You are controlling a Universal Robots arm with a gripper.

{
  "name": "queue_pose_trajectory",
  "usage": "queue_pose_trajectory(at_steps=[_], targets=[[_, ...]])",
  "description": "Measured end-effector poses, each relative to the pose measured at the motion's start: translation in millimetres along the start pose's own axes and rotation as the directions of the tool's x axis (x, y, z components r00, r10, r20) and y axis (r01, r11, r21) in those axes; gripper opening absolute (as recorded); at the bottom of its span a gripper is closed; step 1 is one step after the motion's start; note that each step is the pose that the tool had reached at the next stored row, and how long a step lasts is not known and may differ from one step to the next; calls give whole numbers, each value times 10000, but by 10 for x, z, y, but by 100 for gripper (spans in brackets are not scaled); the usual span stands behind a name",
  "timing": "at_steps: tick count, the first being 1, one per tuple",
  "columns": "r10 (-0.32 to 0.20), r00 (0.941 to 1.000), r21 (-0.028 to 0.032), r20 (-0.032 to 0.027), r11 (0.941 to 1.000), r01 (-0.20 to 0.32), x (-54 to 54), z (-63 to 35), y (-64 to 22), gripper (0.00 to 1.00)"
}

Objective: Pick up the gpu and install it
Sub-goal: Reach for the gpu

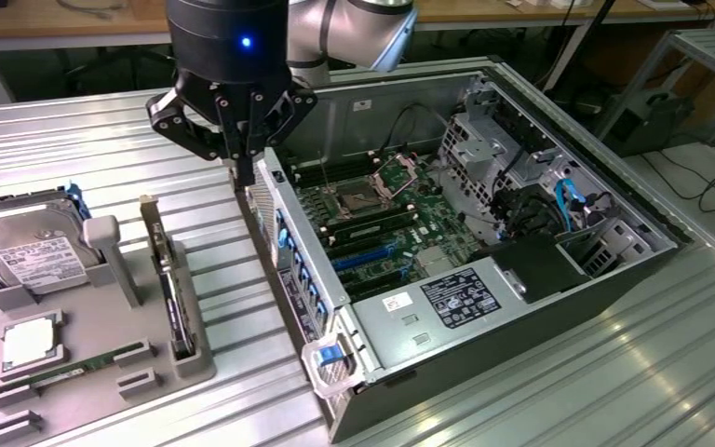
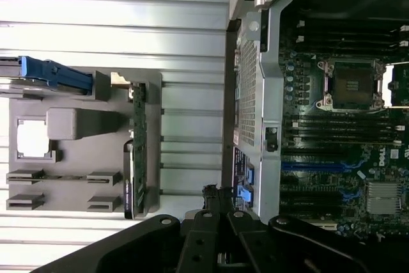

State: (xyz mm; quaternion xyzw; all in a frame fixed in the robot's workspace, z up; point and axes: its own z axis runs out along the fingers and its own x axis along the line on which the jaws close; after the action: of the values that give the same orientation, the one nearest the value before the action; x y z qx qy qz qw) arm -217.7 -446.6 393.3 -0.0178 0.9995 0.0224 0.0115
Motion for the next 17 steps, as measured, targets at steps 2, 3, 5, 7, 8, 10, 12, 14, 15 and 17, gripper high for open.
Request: queue_pose_trajectory(at_steps=[2,3,5,7,8,10,12,14,15,17], targets=[[-29,10000,-1,-1,10000,29,15,0,-2,11],[-47,10000,-1,-2,10000,47,22,-1,-4,11],[-77,10000,-2,-4,10000,77,37,-1,-7,11],[-120,9999,-3,-5,9999,120,54,-2,-13,11],[-156,9999,-4,-7,9999,156,70,-2,-18,11],[-227,9997,-6,-10,9997,227,93,-3,-30,11],[-261,9997,-6,-12,9997,261,105,-4,-36,11],[-294,9996,-8,-13,9996,294,116,-4,-41,11],[-313,9995,-8,-14,9995,313,123,-5,-44,11],[-349,9994,-9,-15,9994,349,134,-5,-50,11]])
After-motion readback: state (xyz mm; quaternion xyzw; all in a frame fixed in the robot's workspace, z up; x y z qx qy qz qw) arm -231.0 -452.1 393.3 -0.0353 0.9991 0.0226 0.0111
